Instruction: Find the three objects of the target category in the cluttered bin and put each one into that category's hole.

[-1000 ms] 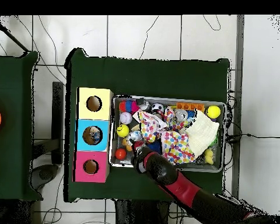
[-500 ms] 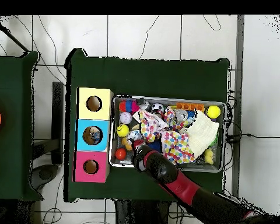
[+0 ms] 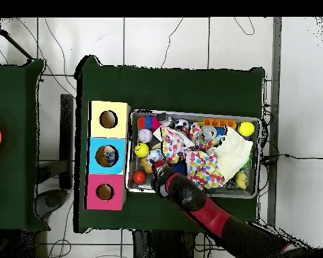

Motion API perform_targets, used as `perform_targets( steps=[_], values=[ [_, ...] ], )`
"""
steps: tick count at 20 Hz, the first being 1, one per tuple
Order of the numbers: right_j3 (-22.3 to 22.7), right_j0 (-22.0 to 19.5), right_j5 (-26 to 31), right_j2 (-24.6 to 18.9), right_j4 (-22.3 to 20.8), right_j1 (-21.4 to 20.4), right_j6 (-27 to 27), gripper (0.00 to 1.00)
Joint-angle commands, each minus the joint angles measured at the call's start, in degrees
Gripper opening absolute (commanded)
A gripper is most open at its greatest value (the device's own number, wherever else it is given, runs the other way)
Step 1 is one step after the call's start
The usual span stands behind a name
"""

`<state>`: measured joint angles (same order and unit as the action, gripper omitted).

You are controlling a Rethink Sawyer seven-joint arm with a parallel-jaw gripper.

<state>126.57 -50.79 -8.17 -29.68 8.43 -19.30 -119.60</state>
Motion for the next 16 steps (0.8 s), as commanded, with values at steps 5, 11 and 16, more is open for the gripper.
perform_targets(
  steps=[5, 11, 16],
  values=[
    [1.1, 5.8, 6.5, 2.4, 7.7, -20.5, -14.0, 0.00],
    [2.9, 5.9, 10.6, 2.0, 9.9, -25.9, -14.3, 0.00],
    [4.1, 6.9, 10.4, 1.9, 11.2, -27.8, -15.1, 0.00]
  ],
)
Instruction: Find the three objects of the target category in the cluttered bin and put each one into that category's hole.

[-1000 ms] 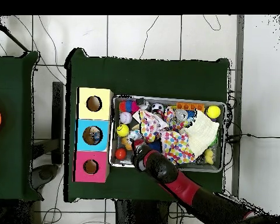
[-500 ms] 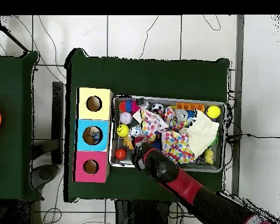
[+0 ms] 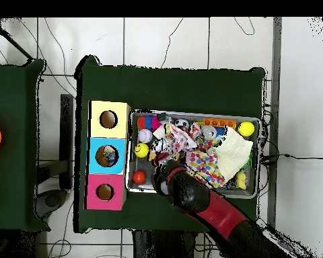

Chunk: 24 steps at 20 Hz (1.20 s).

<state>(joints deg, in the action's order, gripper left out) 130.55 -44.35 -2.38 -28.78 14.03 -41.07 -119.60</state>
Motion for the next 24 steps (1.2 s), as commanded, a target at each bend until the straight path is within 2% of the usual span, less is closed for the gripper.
perform_targets(
  steps=[1, 7, 13, 16, 20, 22, 24],
  values=[
    [0.3, 0.7, 4.7, 1.0, 5.8, -6.3, -15.1, 0.00],
    [1.0, 3.8, 5.3, 2.4, 8.1, -9.6, -15.4, 0.00],
    [1.7, 8.0, 8.7, 5.4, 11.3, -14.9, -15.5, 0.00],
    [2.4, 8.7, 9.5, 6.1, 12.1, -16.1, -15.2, 0.00],
    [3.0, 9.5, 8.6, 5.9, 13.0, -16.4, -15.6, 0.00],
    [2.3, 9.9, 7.5, 6.1, 13.2, -15.2, -15.1, 0.00],
    [1.0, 9.4, 5.0, 5.6, 12.6, -11.9, -14.1, 0.00]
  ],
)
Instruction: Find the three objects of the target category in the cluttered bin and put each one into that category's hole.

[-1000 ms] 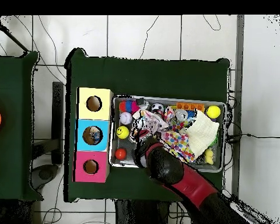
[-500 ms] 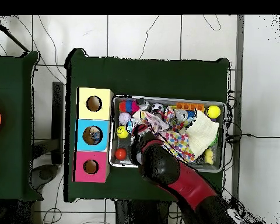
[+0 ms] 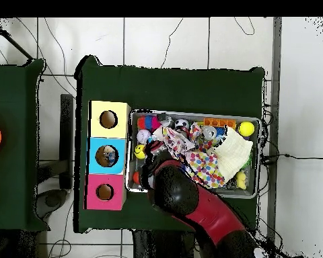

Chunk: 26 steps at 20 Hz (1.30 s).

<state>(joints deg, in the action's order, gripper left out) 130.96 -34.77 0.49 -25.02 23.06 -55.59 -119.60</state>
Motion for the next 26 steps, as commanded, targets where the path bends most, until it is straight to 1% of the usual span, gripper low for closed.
perform_targets(
  steps=[1, 3, 7, 11, 14, 19, 23, 26],
  values=[
    [-0.1, -0.8, 0.6, 1.2, 3.0, 4.7, -13.9, 0.00],
    [-1.7, -1.8, -2.4, 0.0, 1.8, 8.9, -13.3, 0.00],
    [-4.9, -3.1, -5.6, -0.8, 0.0, 15.3, -11.8, 0.00],
    [-5.9, -3.7, -7.5, -1.7, -0.8, 18.1, -12.0, 0.00],
    [-6.1, -3.9, -8.6, -2.2, -1.2, 19.2, -12.4, 0.00],
    [-5.3, -5.0, -9.7, -4.0, -1.4, 18.5, -13.7, 0.00],
    [-4.3, -5.5, -9.4, -5.7, -0.6, 16.3, -15.3, 0.00],
    [-4.6, -5.7, -9.5, -6.9, -0.1, 16.0, -16.1, 0.00]
  ],
)
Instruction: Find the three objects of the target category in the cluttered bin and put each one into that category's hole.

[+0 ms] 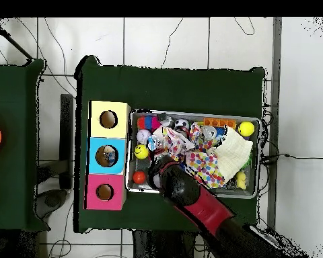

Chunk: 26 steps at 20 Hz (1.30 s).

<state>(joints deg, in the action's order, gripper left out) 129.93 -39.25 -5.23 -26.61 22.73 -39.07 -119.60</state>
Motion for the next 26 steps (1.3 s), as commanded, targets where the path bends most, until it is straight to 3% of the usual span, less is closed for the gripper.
perform_targets(
  steps=[1, 8, 14, 15, 26],
  values=[
    [-3.9, -1.2, -3.6, -5.6, 0.5, -0.6, -16.0, 0.00],
    [-5.1, -0.9, -3.7, -7.3, 1.6, -1.0, -16.5, 0.00],
    [-6.4, 1.1, -4.4, -5.4, 1.8, -0.3, -14.9, 0.00],
    [-6.6, 1.2, -4.3, -5.2, 1.7, -0.2, -14.6, 1.00],
    [-6.8, 0.6, -3.5, -5.5, 1.5, 0.9, -14.3, 1.00]
  ],
)
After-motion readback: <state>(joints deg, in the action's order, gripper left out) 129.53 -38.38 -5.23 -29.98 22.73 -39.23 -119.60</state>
